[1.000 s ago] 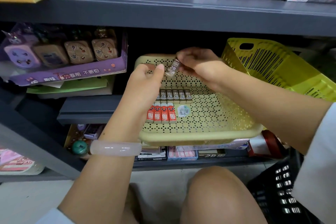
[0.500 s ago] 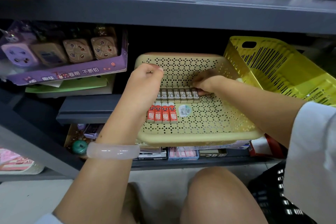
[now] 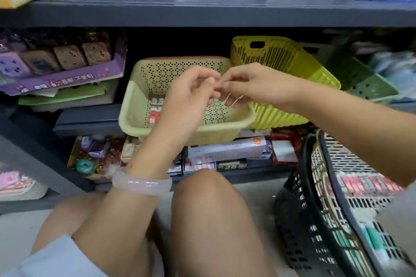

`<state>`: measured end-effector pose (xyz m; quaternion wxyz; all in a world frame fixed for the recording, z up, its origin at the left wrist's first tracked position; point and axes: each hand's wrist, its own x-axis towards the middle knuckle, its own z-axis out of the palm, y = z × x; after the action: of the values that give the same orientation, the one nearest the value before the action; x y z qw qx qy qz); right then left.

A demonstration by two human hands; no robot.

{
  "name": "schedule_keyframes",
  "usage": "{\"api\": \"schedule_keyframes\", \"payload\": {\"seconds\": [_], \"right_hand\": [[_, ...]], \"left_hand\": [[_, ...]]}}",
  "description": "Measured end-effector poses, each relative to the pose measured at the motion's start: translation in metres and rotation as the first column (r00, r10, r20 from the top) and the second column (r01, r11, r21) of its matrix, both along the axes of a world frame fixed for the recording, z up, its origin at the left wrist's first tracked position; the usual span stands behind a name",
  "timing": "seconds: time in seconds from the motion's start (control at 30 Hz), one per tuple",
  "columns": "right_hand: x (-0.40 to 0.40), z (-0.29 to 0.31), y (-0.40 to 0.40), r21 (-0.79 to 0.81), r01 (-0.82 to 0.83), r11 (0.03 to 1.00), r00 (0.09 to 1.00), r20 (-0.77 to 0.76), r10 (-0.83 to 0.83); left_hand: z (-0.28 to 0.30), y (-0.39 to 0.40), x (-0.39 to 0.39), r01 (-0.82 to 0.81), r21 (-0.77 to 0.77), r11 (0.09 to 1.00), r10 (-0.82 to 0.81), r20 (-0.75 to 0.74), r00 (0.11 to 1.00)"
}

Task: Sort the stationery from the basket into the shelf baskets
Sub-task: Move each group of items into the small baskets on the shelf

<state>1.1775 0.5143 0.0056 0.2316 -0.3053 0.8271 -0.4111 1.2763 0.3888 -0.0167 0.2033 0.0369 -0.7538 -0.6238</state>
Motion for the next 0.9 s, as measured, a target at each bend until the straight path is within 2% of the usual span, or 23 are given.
{"api": "schedule_keyframes", "payload": {"seconds": [0.07, 0.13, 0.2, 0.27, 0.37, 0.4, 0.47, 0.6, 0.77, 0.83, 0.87, 0.9], "right_hand": [[0.013, 0.008, 0.047, 0.008, 0.050, 0.999, 0.999, -0.017, -0.050], [0.020, 0.006, 0.095, 0.036, 0.169, 0.985, 0.985, -0.042, -0.168], [0.023, -0.004, 0.137, 0.071, 0.286, 0.956, 0.958, -0.026, -0.285], [0.025, -0.021, 0.172, 0.137, 0.357, 0.924, 0.933, 0.000, -0.361], [0.025, -0.048, 0.207, 0.202, 0.407, 0.891, 0.904, 0.046, -0.424], [0.024, -0.057, 0.215, 0.209, 0.421, 0.883, 0.895, 0.060, -0.441], [0.020, -0.071, 0.230, 0.227, 0.440, 0.869, 0.881, 0.076, -0.466], [0.013, -0.100, 0.254, 0.278, 0.441, 0.854, 0.865, 0.121, -0.486], [0.005, -0.134, 0.273, 0.445, 0.293, 0.846, 0.918, 0.116, -0.379], [-0.001, -0.146, 0.274, 0.523, 0.219, 0.823, 0.946, 0.093, -0.311], [-0.005, -0.152, 0.274, 0.563, 0.193, 0.804, 0.962, 0.054, -0.269], [-0.009, -0.159, 0.272, 0.604, 0.178, 0.777, 0.976, -0.006, -0.219]], "left_hand": [[0.000, 0.040, 0.005, 0.123, -0.117, 0.985, -0.125, -0.013, 0.992], [-0.008, 0.084, 0.004, 0.236, -0.214, 0.948, -0.232, 0.046, 0.972], [-0.026, 0.129, 0.000, 0.360, -0.332, 0.872, -0.338, 0.122, 0.933], [-0.048, 0.167, -0.003, 0.490, -0.536, 0.688, -0.469, 0.187, 0.863], [-0.085, 0.196, -0.007, 0.570, -0.772, 0.281, -0.580, 0.337, 0.741], [-0.094, 0.198, -0.008, 0.560, -0.805, 0.197, -0.571, 0.370, 0.733], [-0.104, 0.197, -0.010, 0.521, -0.846, 0.112, -0.547, 0.385, 0.743], [-0.098, 0.185, -0.014, 0.452, -0.891, 0.028, -0.528, 0.371, 0.764], [-0.084, 0.167, -0.012, 0.402, -0.912, -0.080, -0.369, 0.402, 0.838], [-0.085, 0.170, -0.020, 0.470, -0.882, -0.020, -0.216, 0.463, 0.859], [-0.089, 0.175, -0.026, 0.508, -0.859, 0.066, -0.152, 0.495, 0.856], [-0.096, 0.182, -0.035, 0.546, -0.813, 0.203, -0.109, 0.536, 0.837]]}}
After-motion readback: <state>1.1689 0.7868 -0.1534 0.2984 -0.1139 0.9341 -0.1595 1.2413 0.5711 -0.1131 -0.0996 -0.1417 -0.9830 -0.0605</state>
